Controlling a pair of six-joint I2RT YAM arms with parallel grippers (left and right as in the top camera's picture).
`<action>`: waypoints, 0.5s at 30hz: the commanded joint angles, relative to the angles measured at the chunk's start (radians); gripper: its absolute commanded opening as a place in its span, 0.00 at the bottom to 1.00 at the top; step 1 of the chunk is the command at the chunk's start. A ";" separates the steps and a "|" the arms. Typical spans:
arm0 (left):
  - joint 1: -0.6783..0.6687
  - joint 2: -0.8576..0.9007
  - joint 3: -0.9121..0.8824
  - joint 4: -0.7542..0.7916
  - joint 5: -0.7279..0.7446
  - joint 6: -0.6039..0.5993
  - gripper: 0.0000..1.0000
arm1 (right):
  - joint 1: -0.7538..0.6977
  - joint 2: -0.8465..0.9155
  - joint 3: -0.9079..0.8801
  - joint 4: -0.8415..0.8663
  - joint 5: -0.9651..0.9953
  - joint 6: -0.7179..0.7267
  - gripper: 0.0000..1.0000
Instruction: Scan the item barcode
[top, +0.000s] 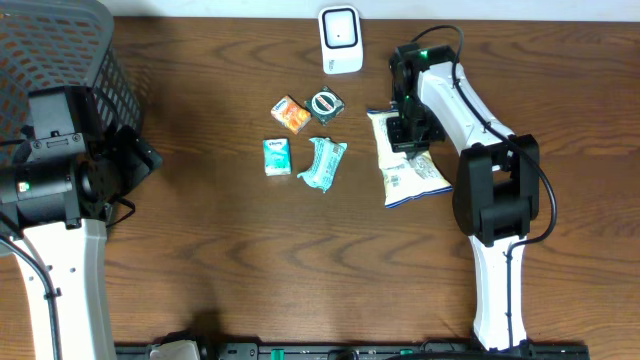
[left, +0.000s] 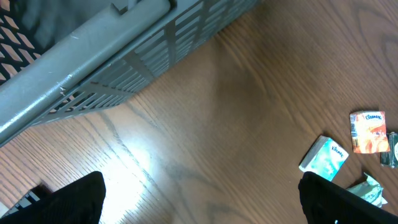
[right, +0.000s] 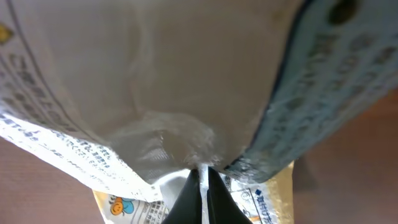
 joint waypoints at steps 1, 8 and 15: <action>0.003 0.000 0.002 -0.001 -0.003 -0.009 0.98 | -0.003 0.001 0.035 -0.062 0.024 0.012 0.01; 0.003 0.000 0.002 -0.001 -0.003 -0.009 0.98 | -0.002 0.001 0.214 -0.290 0.017 0.011 0.07; 0.003 0.000 0.002 -0.001 -0.003 -0.009 0.97 | 0.035 -0.007 0.191 -0.289 -0.036 0.011 0.22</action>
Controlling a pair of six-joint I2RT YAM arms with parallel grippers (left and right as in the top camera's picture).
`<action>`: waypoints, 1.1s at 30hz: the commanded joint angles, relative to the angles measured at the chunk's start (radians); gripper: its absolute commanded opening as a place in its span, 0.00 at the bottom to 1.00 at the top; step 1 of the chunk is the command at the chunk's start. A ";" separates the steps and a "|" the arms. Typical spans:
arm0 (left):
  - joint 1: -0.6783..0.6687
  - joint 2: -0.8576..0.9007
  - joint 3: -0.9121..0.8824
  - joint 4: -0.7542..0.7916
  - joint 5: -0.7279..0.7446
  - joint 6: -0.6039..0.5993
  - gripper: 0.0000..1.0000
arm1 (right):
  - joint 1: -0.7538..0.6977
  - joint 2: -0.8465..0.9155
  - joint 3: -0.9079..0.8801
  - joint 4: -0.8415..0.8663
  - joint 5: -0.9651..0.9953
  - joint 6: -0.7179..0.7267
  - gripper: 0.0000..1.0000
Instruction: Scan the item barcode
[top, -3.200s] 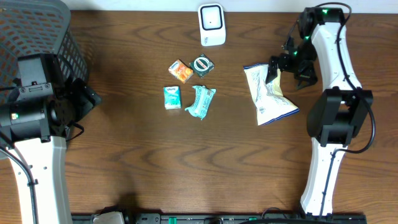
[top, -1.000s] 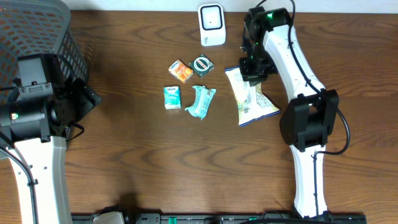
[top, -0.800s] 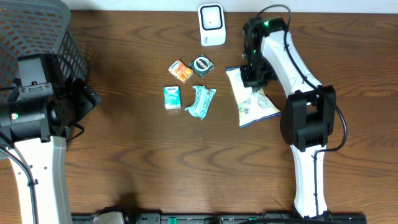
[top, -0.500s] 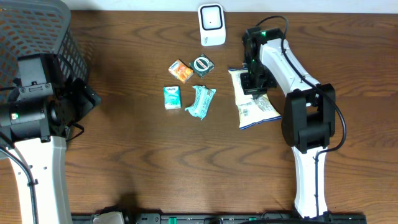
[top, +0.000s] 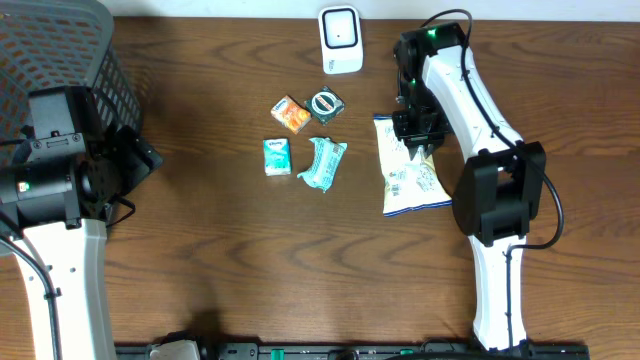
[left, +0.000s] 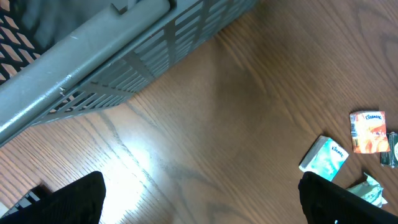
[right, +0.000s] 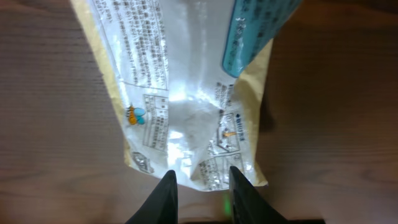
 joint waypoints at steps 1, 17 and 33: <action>0.003 0.000 0.002 -0.001 -0.003 -0.009 0.98 | 0.031 -0.006 -0.021 -0.002 -0.021 0.007 0.21; 0.003 0.000 0.002 -0.001 -0.003 -0.009 0.98 | 0.072 -0.006 -0.307 0.066 -0.007 -0.005 0.23; 0.003 0.000 0.002 -0.001 -0.003 -0.009 0.98 | 0.013 -0.011 0.076 0.024 0.049 0.000 0.36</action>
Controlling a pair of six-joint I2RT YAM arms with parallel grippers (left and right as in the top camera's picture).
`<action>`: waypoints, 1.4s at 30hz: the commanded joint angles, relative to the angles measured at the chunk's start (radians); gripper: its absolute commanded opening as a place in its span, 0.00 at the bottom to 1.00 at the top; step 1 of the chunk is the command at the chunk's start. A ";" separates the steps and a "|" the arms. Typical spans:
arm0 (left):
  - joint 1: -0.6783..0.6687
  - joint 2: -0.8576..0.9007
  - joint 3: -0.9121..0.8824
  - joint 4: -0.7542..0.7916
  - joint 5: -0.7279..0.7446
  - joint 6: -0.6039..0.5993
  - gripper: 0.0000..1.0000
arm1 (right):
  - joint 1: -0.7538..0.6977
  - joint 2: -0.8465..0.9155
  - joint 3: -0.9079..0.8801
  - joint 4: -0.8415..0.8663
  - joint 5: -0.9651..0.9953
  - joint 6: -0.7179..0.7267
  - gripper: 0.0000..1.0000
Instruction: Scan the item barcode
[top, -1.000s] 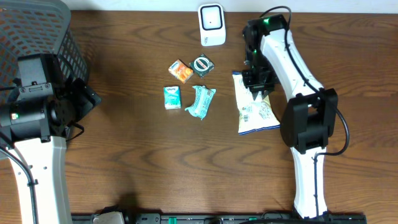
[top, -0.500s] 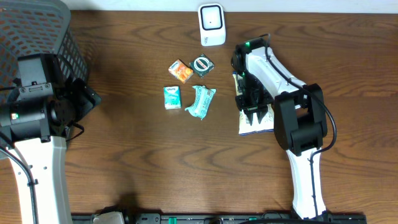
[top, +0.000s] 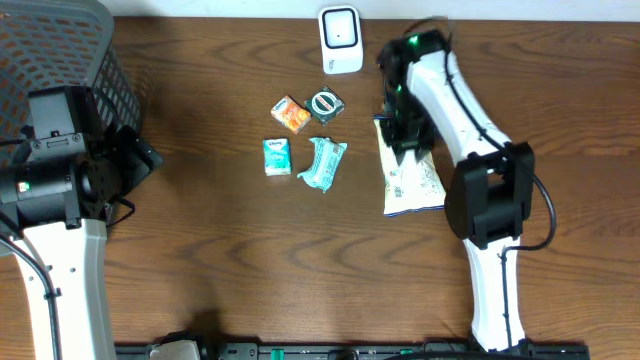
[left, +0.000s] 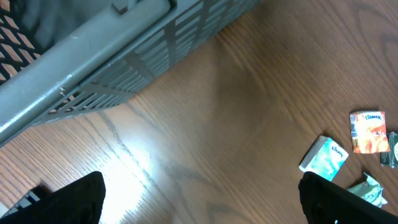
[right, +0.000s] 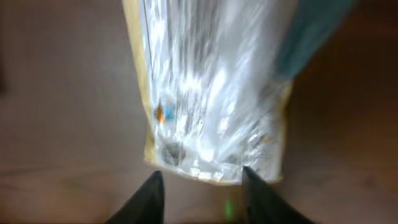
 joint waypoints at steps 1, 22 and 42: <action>0.003 0.000 0.002 -0.001 -0.003 -0.010 0.98 | -0.028 -0.011 0.052 0.034 0.067 0.004 0.36; 0.003 0.000 0.002 -0.001 -0.003 -0.010 0.98 | -0.059 -0.011 -0.212 0.433 0.072 0.039 0.59; 0.003 0.000 0.002 -0.001 -0.003 -0.010 0.98 | -0.100 -0.011 0.034 0.371 -0.034 0.196 0.56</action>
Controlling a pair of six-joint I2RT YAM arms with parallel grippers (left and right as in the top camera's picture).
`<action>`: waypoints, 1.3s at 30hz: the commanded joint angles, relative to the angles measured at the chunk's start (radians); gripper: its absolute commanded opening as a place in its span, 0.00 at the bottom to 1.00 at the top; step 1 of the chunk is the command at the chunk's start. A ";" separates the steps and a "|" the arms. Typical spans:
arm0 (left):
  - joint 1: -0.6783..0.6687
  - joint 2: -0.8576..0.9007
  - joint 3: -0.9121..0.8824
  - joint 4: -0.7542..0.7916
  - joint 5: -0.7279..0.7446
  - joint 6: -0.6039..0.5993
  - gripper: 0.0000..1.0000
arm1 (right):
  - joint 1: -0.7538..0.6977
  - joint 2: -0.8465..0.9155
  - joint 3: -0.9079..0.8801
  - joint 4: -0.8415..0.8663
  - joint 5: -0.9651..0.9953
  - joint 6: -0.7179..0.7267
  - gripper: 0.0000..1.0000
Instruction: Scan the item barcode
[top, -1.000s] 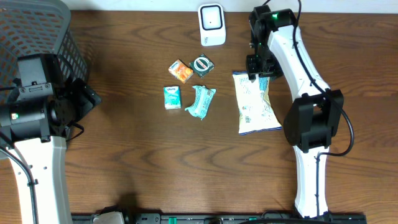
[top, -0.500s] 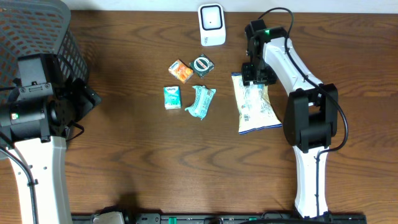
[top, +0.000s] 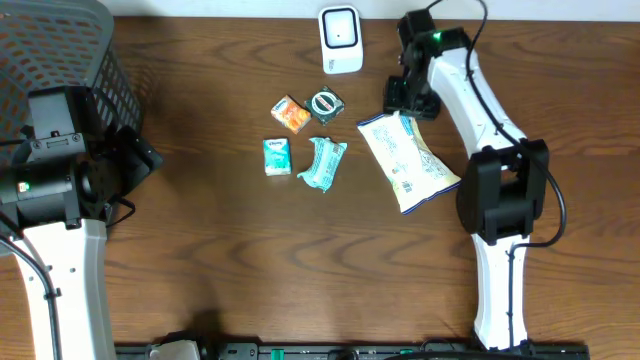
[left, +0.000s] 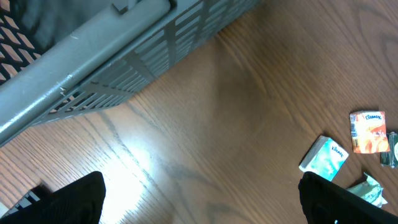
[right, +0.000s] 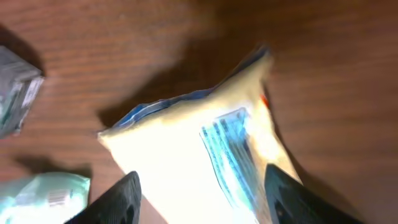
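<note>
The white scanner (top: 340, 40) stands at the table's far edge. A cream snack bag with printed text (top: 408, 160) lies flat to its right, tilted, its top end toward the scanner. My right gripper (top: 405, 97) hovers over that top end, fingers wide open with nothing between them. In the right wrist view the bag (right: 186, 143) fills the space below the gripper (right: 202, 199), glare washing out its print. My left gripper (left: 202, 202) is open over bare wood beside the basket, far from the bag.
A grey mesh basket (top: 60, 50) occupies the far left corner. Left of the bag lie an orange tissue pack (top: 290, 113), a round green tin (top: 326, 104), a teal tissue pack (top: 277, 156) and a teal wrapper (top: 322, 163).
The bag has turned from nearly upright in the overhead view to slanted, its lower end swung right. My right gripper has moved back toward the far edge and stands wider open. The left arm is unchanged.
My right gripper was first shut on the bag's upper part, the bag lying slanted. Half a second later its fingers were apart and the bag lay straighter. It then stood open over the bag, and now the bag lies slanted again, free of the gripper. The left arm never moved.
</note>
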 joint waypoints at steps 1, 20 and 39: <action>0.003 0.000 0.002 -0.001 -0.003 -0.010 0.98 | -0.027 -0.011 0.097 -0.078 0.016 -0.018 0.50; 0.003 0.000 0.002 -0.001 -0.003 -0.010 0.97 | 0.027 -0.011 -0.148 -0.040 0.062 -0.087 0.02; 0.003 0.000 0.002 -0.001 -0.003 -0.010 0.98 | 0.034 -0.011 -0.097 0.113 -0.237 0.076 0.82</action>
